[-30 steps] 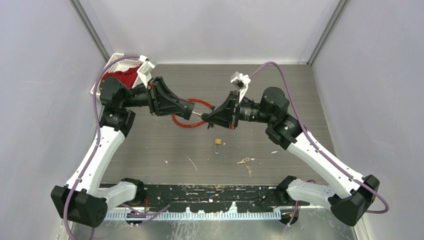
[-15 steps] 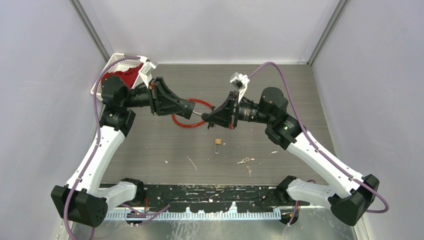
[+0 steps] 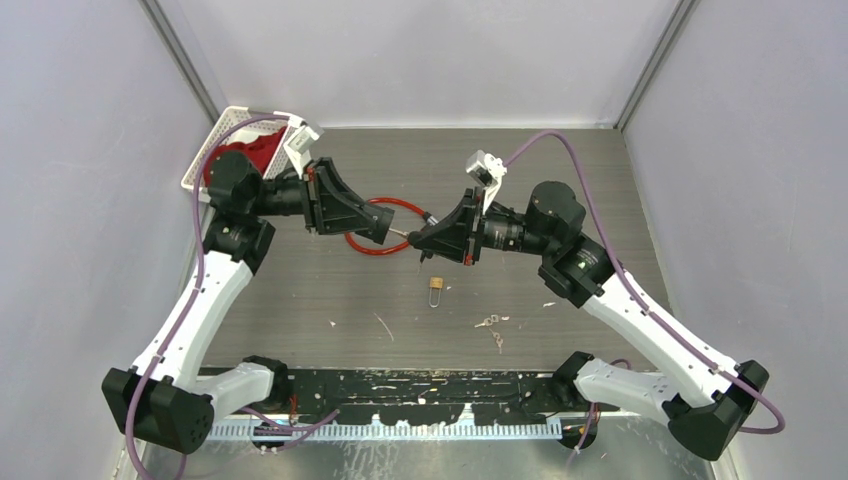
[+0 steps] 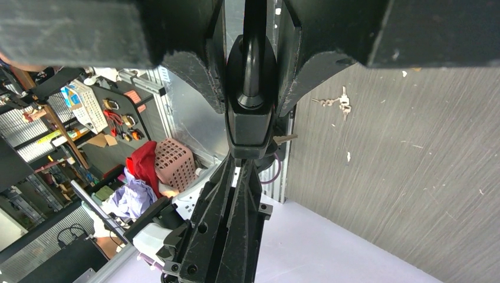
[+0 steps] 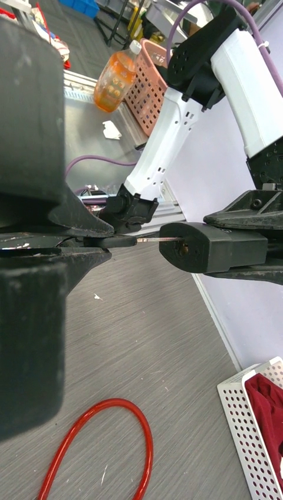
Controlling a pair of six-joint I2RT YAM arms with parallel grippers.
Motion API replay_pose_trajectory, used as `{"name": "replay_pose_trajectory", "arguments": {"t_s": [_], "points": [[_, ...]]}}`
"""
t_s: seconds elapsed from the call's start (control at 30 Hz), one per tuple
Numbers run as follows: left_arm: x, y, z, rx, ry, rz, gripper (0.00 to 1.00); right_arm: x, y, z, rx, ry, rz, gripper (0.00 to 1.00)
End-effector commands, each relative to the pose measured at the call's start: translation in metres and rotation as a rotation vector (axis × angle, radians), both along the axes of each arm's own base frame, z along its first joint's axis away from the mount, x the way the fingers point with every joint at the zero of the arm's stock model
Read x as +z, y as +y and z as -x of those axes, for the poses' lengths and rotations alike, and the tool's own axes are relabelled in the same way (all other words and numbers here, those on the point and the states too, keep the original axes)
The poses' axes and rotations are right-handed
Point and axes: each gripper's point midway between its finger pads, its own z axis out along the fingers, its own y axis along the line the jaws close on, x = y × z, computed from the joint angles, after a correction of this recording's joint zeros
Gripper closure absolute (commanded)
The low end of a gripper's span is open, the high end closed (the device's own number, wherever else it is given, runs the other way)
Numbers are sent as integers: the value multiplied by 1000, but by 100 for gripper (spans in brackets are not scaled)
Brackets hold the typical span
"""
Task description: Unlock with the key
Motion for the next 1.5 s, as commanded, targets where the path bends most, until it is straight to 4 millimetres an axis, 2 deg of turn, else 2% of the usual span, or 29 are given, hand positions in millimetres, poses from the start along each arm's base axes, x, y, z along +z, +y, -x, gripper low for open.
{"name": "replay_pose_trajectory", "arguments": {"t_s": [0.0,0.23,0.47,0.63,0.83,1.03,1.2,1.47], "points": [[23,1,-2,29,-88,35,100,46,5,9,49,-107,-127,99],[22,1,0,24,-87,33,100,44,11,1,37,-77,-146,99],[21,1,1,13,-82,31,100,35,10,-16,-53,-51,-115,99],[21,2,5,-1,-82,29,100,31,9,-19,-69,-51,-95,99],[23,2,8,-20,-96,26,100,25,-3,-17,-74,-77,-47,99],[25,2,7,-33,-101,24,100,29,-20,-3,-9,-110,-48,99],[27,0,1,-27,-97,28,100,28,-19,3,35,-98,-53,99],[31,-1,-3,-26,-108,33,100,19,-11,-2,52,-53,-61,99]]}}
